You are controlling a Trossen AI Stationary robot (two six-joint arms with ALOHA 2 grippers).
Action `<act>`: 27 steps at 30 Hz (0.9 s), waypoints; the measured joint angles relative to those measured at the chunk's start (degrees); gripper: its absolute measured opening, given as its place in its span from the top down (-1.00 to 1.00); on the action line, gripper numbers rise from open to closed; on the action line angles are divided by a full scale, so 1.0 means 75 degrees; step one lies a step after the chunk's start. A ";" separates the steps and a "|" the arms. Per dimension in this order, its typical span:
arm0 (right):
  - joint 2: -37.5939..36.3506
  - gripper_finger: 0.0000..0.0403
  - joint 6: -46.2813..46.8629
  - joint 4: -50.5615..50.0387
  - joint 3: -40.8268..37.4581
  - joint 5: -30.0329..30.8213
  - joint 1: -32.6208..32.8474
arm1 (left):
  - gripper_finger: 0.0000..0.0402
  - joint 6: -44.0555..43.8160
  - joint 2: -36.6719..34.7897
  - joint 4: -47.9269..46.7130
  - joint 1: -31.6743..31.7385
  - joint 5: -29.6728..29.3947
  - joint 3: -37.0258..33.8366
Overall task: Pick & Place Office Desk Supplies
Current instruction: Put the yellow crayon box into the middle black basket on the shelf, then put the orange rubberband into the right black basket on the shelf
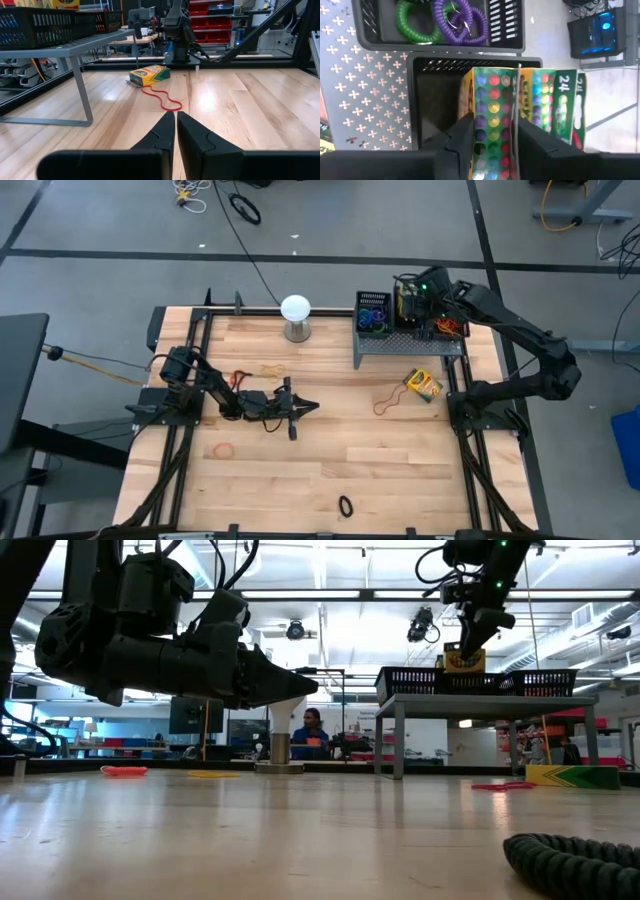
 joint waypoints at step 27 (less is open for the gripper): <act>-0.0648 0.47 0.0500 0.0680 0.0000 0.2226 0.1624 | 0.87 0.0000 0.0000 0.0000 -0.0001 0.0003 0.0000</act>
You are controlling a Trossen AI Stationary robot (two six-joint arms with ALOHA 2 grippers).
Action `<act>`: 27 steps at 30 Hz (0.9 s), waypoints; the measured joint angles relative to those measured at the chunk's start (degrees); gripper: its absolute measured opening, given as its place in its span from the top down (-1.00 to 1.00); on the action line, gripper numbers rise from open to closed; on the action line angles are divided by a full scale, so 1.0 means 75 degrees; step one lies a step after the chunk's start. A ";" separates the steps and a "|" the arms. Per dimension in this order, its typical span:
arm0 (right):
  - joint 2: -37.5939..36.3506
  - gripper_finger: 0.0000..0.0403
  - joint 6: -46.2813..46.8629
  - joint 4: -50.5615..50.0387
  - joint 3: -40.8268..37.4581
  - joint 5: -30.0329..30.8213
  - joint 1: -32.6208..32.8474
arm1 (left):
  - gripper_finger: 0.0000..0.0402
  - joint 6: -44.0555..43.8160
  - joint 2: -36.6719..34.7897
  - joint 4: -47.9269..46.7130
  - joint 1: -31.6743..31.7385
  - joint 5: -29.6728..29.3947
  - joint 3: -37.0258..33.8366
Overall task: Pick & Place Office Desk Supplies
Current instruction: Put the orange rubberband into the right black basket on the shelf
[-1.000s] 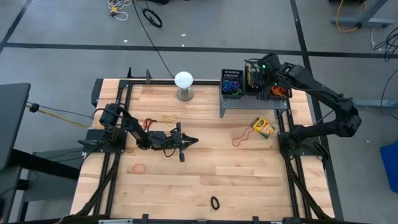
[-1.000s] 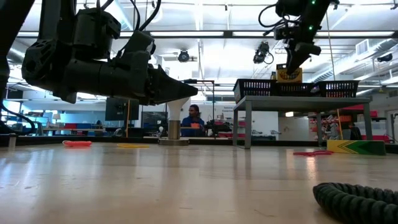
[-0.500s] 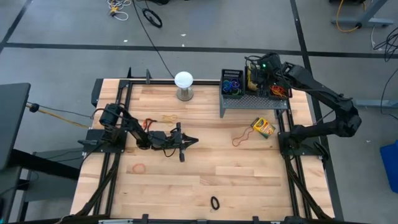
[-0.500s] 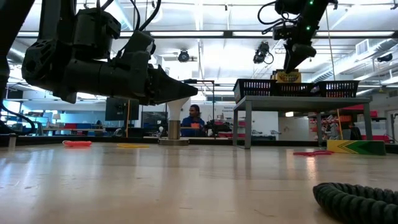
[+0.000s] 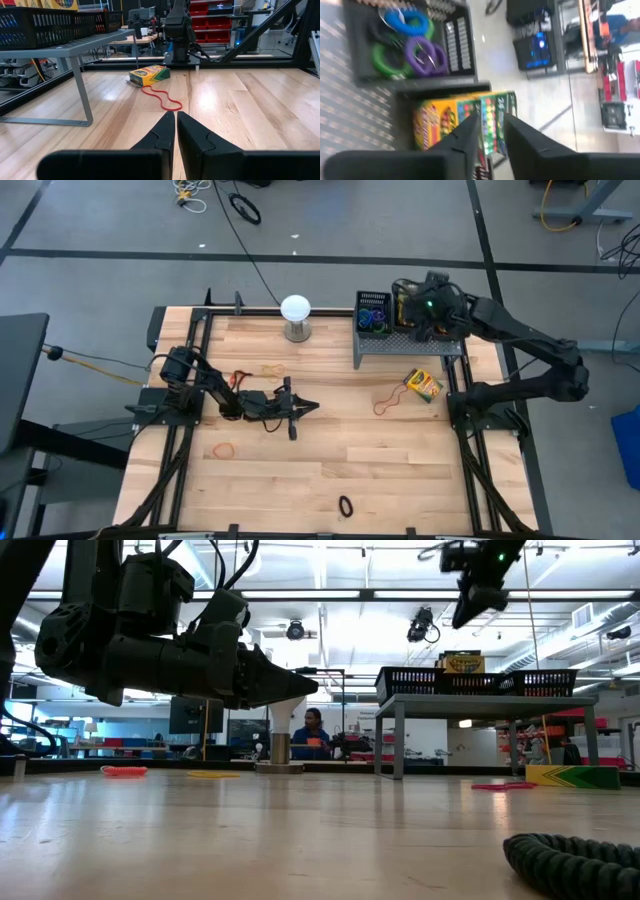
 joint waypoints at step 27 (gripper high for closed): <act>-0.0626 0.98 0.5110 0.9554 -0.6971 0.0647 0.6447 | 0.87 -0.0048 0.0000 0.0003 -0.0001 0.0000 0.0007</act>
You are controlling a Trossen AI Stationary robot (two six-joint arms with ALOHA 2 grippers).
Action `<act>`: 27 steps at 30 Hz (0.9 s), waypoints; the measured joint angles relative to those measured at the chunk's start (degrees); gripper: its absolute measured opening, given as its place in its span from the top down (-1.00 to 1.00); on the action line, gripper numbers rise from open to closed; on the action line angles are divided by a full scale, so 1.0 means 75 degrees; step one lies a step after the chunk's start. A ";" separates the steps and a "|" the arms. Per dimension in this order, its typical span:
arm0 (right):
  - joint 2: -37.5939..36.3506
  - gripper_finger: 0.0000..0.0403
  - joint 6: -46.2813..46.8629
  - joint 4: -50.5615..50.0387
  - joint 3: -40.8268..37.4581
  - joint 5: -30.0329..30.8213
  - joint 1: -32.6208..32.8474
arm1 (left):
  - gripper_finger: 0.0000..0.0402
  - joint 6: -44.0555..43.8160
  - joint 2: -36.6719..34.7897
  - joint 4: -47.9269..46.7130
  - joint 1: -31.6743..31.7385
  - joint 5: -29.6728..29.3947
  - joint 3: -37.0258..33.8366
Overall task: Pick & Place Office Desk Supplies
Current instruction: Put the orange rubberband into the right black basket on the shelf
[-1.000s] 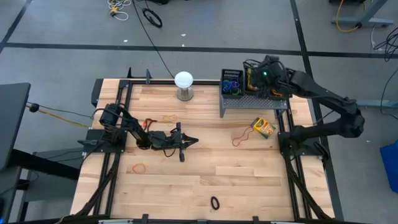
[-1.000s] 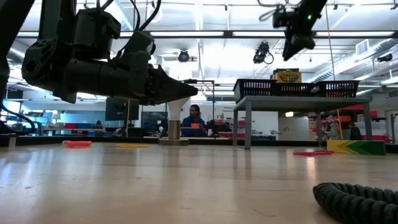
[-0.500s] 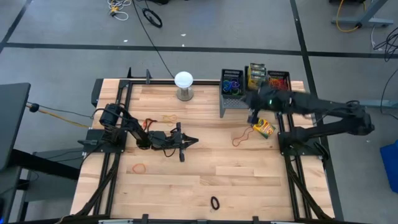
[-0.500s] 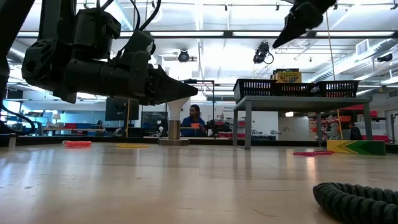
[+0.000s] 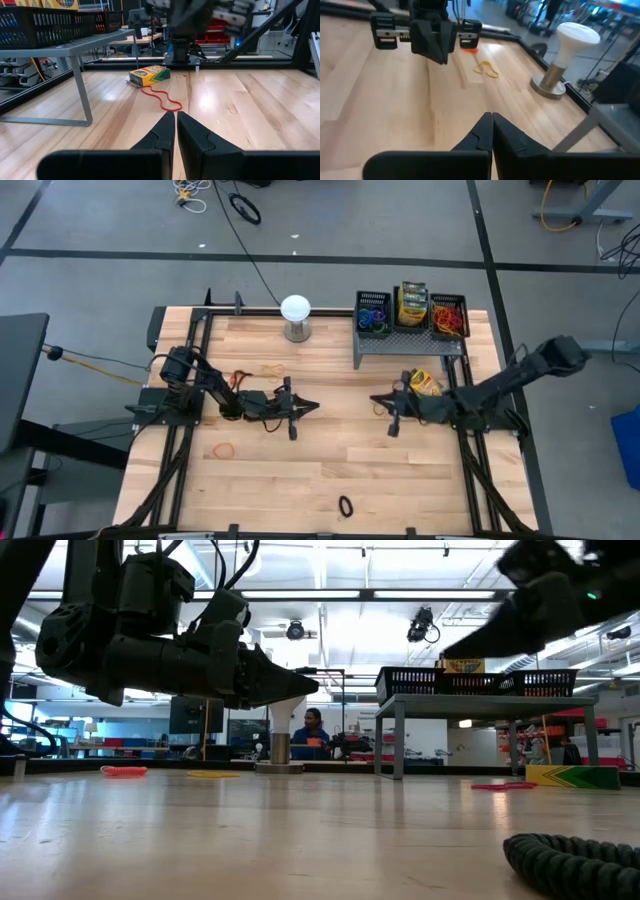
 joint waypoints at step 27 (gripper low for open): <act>0.1776 0.97 0.0976 0.1979 -0.0536 0.1490 0.1441 | 0.65 -0.7385 -0.3374 -1.6398 -0.4550 -0.0312 0.3057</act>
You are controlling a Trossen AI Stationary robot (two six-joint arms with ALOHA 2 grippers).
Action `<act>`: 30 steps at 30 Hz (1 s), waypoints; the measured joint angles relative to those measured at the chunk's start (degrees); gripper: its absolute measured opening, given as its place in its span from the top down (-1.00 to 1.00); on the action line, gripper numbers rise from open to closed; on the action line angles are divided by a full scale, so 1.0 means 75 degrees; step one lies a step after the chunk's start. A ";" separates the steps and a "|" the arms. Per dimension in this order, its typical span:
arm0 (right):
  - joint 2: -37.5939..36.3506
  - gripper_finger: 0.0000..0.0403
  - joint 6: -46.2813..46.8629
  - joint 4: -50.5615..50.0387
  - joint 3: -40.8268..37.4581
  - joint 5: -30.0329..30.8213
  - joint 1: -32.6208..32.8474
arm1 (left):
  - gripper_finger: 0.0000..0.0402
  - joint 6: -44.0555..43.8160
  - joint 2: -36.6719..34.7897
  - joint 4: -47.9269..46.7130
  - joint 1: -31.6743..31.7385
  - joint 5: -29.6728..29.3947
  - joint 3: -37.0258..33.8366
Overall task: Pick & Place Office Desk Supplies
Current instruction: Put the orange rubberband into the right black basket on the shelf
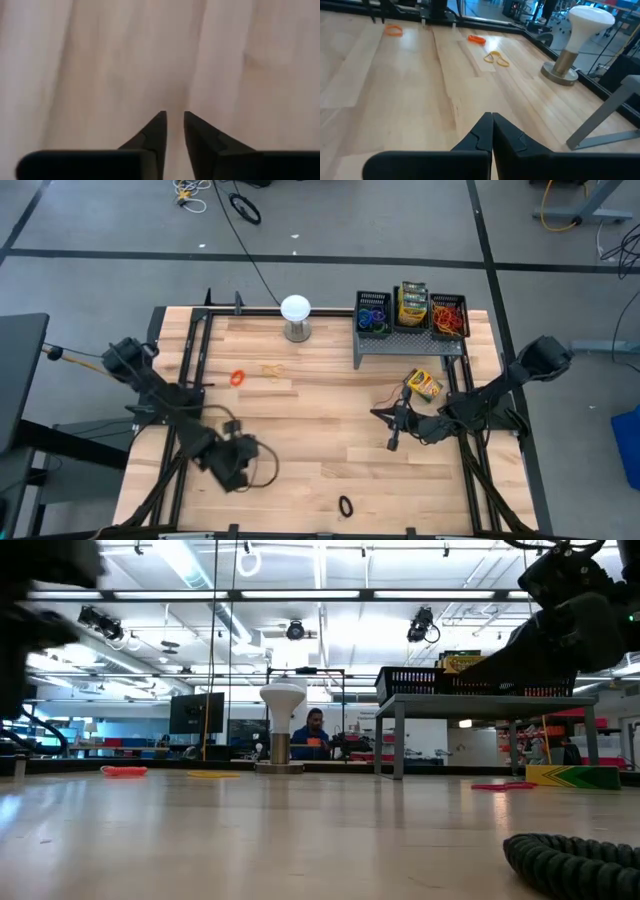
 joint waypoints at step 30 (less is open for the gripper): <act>0.0031 0.97 -0.1207 0.0798 0.0009 -0.0819 0.0006 | 0.34 -0.2486 0.0518 -0.0254 -0.1149 0.1274 -0.0892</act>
